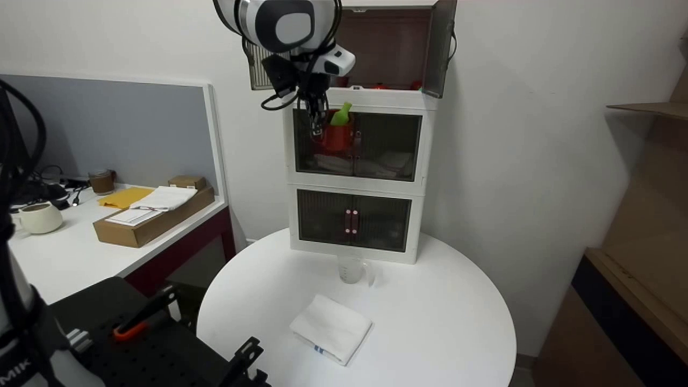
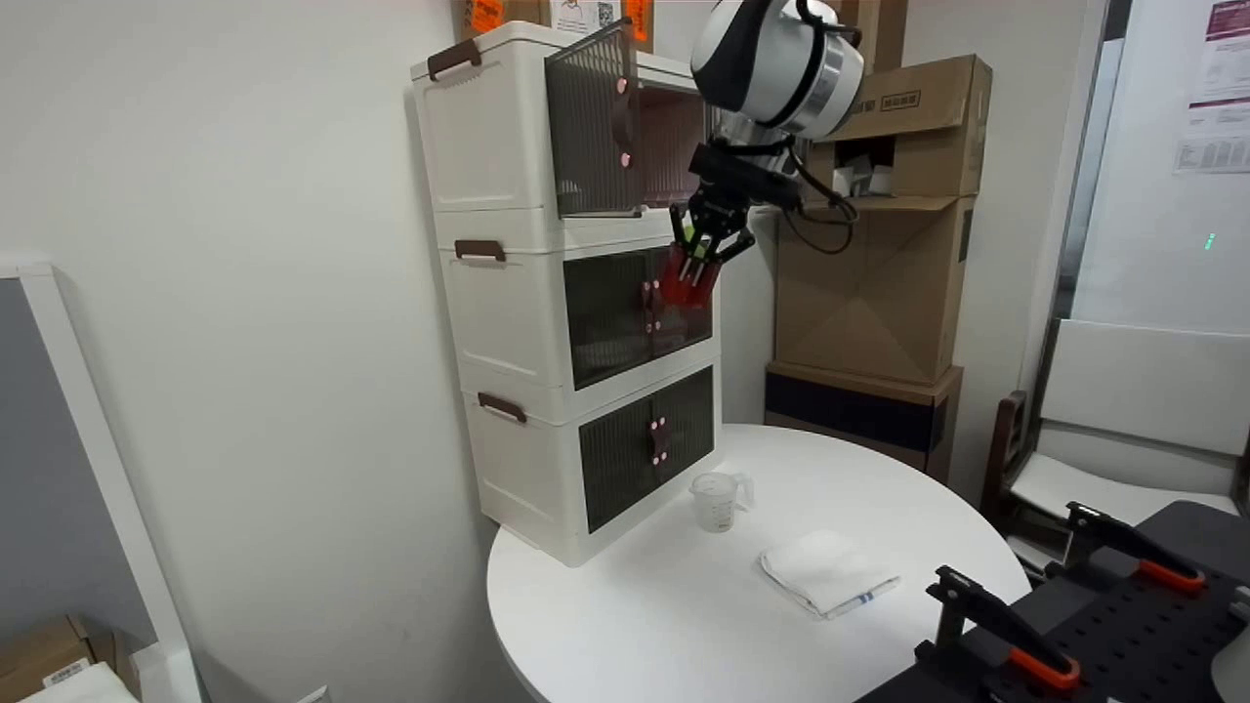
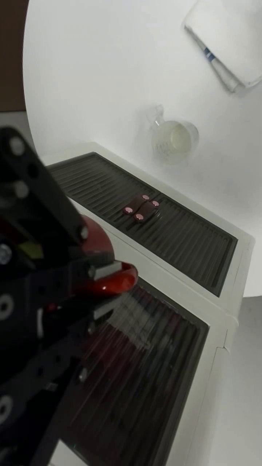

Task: Put the cup into the top compartment

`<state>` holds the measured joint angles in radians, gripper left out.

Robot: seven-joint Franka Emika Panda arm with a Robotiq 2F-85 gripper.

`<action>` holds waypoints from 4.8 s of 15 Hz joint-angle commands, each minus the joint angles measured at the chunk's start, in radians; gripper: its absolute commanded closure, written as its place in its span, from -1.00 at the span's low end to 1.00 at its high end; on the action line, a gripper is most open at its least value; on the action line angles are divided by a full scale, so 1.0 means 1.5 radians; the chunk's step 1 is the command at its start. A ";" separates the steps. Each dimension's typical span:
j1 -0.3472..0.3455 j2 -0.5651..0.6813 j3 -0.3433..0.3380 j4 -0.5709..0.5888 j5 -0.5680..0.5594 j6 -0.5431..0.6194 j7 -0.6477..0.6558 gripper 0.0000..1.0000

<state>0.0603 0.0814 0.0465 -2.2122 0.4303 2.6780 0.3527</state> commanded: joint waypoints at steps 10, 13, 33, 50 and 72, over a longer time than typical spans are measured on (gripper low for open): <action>-0.013 -0.047 -0.009 0.114 0.295 -0.062 -0.155 0.93; -0.020 -0.027 -0.015 0.151 0.318 -0.093 -0.160 0.93; -0.013 0.161 -0.011 0.428 0.138 -0.123 0.024 0.93; -0.014 0.334 -0.033 0.643 -0.034 -0.206 0.132 0.88; -0.051 0.005 -0.020 0.218 -0.089 -0.230 -0.171 -1.00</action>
<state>-0.0005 0.2373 0.0293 -1.6923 0.3519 2.3640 0.2032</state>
